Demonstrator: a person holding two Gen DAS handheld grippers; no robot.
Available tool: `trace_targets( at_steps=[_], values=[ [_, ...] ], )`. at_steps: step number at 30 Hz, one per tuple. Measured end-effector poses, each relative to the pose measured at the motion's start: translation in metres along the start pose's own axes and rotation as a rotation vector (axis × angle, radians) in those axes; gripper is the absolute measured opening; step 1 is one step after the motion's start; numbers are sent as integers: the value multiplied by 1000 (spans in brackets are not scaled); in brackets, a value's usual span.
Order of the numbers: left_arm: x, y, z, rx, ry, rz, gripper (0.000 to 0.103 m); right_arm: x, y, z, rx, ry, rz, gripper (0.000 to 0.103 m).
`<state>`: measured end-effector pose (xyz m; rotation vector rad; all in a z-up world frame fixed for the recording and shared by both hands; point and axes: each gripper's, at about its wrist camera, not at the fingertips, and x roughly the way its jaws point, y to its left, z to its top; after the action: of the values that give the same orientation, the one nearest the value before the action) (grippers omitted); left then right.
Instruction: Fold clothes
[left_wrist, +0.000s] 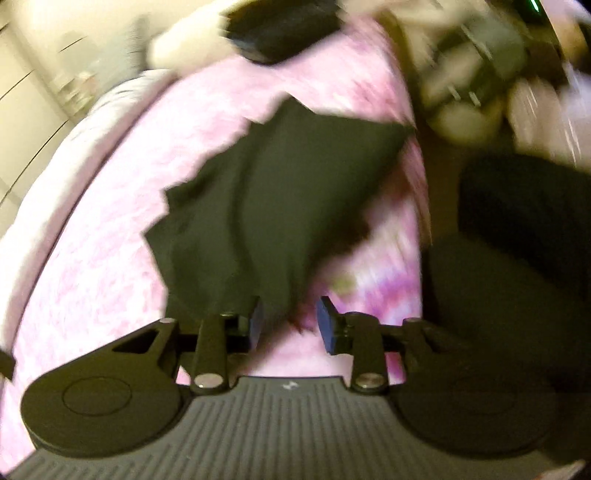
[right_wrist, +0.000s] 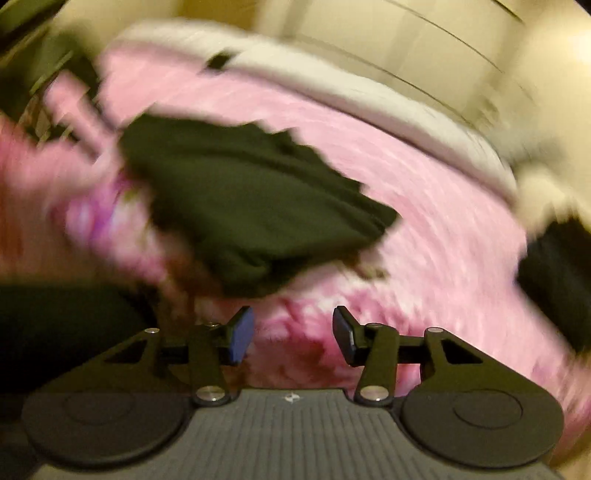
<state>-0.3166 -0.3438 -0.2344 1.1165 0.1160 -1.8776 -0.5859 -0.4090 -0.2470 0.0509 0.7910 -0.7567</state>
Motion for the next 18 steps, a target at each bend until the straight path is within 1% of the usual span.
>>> trace_targets(
  at_steps=[2, 3, 4, 6, 8, 9, 10, 11, 13, 14, 16, 18],
  values=[
    [-5, 16, 12, -61, -40, 22, 38, 0, -23, -6, 202, -47, 39, 47],
    [-2, 26, 17, -83, -48, 27, 45, 1, -33, -7, 291, -67, 57, 47],
    [0, 37, 22, -105, -56, 32, 49, 1, -42, -6, 353, -83, 73, 47],
    [22, 59, 33, -148, -54, 26, 52, 1, -56, 0, 436, -109, 100, 50],
    [47, 83, 43, -200, -49, 19, 55, 9, -69, 9, 493, -122, 123, 57],
    [62, 95, 47, -231, -44, 15, 60, 16, -73, 13, 512, -125, 130, 60],
    [77, 107, 50, -262, -49, 9, 61, 23, -78, 18, 532, -127, 138, 65],
    [89, 116, 50, -287, -56, 1, 61, 31, -82, 22, 541, -129, 143, 66],
    [117, 139, 52, -353, -55, -43, 63, 46, -91, 30, 559, -123, 151, 67],
    [133, 149, 53, -385, -48, -56, 61, 54, -95, 34, 567, -120, 155, 67],
    [152, 162, 55, -398, -43, -89, 49, 75, -106, 40, 597, -106, 164, 67],
    [169, 168, 61, -389, -37, -127, 44, 94, -113, 43, 621, -100, 170, 67]
  ],
)
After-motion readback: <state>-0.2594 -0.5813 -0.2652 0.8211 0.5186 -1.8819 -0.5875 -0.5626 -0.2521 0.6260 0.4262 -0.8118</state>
